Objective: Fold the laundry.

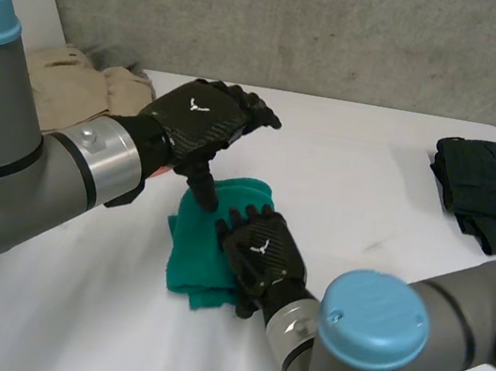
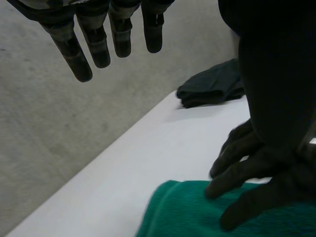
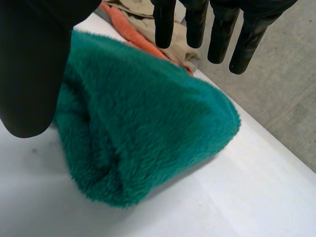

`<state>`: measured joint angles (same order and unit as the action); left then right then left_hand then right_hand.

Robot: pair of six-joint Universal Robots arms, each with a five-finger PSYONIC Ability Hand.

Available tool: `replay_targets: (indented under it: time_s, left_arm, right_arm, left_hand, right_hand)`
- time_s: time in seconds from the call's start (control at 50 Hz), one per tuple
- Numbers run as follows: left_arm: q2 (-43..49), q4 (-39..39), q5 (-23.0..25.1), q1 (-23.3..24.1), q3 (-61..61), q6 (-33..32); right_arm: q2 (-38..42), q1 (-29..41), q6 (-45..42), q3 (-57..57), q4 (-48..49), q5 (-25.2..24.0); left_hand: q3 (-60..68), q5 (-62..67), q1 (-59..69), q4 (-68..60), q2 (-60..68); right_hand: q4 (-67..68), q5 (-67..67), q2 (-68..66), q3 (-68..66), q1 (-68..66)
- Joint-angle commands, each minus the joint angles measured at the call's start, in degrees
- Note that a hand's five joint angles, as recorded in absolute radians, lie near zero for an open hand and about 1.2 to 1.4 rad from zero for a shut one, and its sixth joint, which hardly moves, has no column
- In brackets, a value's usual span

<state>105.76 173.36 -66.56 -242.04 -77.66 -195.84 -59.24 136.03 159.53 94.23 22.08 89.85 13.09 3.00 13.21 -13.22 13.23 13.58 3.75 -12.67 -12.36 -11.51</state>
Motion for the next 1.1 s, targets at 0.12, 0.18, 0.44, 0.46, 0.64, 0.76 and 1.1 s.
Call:
replay_targets:
  time_s: [0.12, 0.18, 0.44, 0.46, 0.64, 0.76, 1.1]
  left_arm:
    - [0.24, -0.65, 1.70, -0.36, 0.05, 0.19]
    - [0.24, -0.65, 1.70, -0.27, -0.04, 0.19]
    - [0.15, -0.65, 1.70, -0.10, -0.04, 0.19]
    - [0.15, -0.57, 1.70, -0.10, -0.04, 0.19]
    - [-1.51, -0.65, 1.70, -0.18, -0.21, 0.28]
    - [-2.84, -0.57, 1.61, -0.45, -0.21, 0.28]
    - [-4.77, -0.30, -0.23, -2.65, -0.04, 2.65]
  right_arm:
    - [10.02, 0.29, -1.68, -6.33, 3.06, 1.38]
    - [11.08, 0.29, -2.30, -7.65, 3.06, 1.46]
    - [14.33, 0.20, -2.39, -14.86, 3.06, 0.41]
    - [14.59, 0.20, -2.47, -15.73, 3.06, 0.32]
    - [17.40, 0.03, -2.47, -20.66, 3.06, -0.03]
    - [19.52, -2.24, -3.44, -25.48, 3.23, -1.70]
    - [12.75, -27.99, -4.16, -39.55, 17.71, -20.84]
  left_hand:
    - [1.83, 1.92, 1.71, -1.70, 1.69]
    - [2.00, 2.09, 1.88, -1.87, 1.86]
    - [2.00, 2.09, 1.88, -1.87, 1.86]
    - [2.00, 2.09, 1.88, -1.87, 1.86]
    - [2.00, 2.09, 1.88, -1.87, 1.86]
    - [1.83, 1.92, 1.71, -1.70, 1.69]
    - [2.00, 2.09, 1.88, -1.87, 1.86]
  right_hand:
    - [-3.58, -3.75, 2.67, 2.36, 1.51]
    - [-3.58, -3.75, 2.67, 2.36, 1.51]
    - [15.17, 14.99, -16.07, -16.38, -17.23]
    - [15.68, 15.50, -16.58, -16.89, -17.74]
    - [42.49, 42.32, -43.40, -43.71, -44.56]
    - [66.42, 66.25, -67.33, -67.64, -68.49]
    - [66.42, 66.25, -67.33, -67.64, -68.49]
